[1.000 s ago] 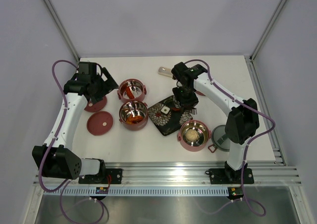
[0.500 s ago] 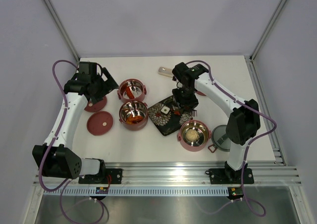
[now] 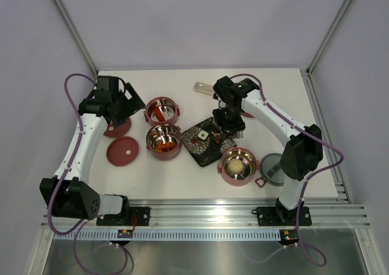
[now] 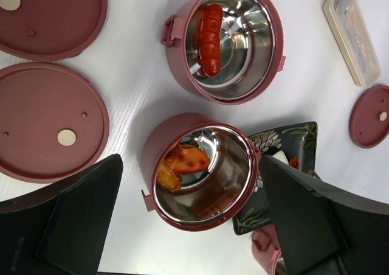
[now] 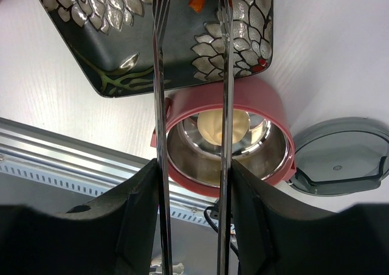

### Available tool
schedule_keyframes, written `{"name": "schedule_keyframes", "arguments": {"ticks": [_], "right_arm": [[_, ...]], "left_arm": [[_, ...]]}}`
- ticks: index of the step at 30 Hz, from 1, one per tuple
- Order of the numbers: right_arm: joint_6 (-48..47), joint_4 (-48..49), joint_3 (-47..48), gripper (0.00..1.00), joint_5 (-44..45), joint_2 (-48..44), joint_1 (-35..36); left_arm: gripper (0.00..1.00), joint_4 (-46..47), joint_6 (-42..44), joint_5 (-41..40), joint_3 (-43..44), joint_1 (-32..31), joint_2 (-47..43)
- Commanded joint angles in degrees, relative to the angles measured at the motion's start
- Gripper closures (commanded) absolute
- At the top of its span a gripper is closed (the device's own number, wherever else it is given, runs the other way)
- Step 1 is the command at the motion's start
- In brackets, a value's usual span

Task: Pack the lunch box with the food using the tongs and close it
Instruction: Pick up the fake food from the plate.

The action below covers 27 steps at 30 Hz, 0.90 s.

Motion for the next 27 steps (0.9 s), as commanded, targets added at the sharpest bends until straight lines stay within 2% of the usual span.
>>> {"name": "schedule_keyframes", "arguments": {"ticks": [1,8,13,16,23,27], "right_arm": [[-0.85,0.80,-0.69,0.46,0.03,-1.39,-0.01],[-0.76,3.62,-0.87,0.48,-0.49,1.15,-0.01],[-1.02,3.88,-0.78,0.60,-0.23,1.07,-0.01],[-1.29,3.35,-0.87,0.59,-0.14,1.68,-0.01],[-1.02,3.53,-1.40,0.48,-0.40,2.65,-0.01],[-1.02,3.70,-1.57,0.49,-0.58,3.09,-0.01]], "left_arm": [[0.01,2.67,-0.63,0.29,-0.51,0.27,-0.40],[0.01,2.85,-0.90,0.29,-0.69,0.27,-0.58],[0.01,2.76,-0.81,0.21,-0.69,0.27,-0.49],[0.01,3.02,-0.90,0.29,-0.69,0.27,-0.23],[0.01,3.29,-0.72,0.29,-0.34,0.27,0.13],[0.01,3.20,-0.55,0.29,-0.25,0.27,0.39]]}}
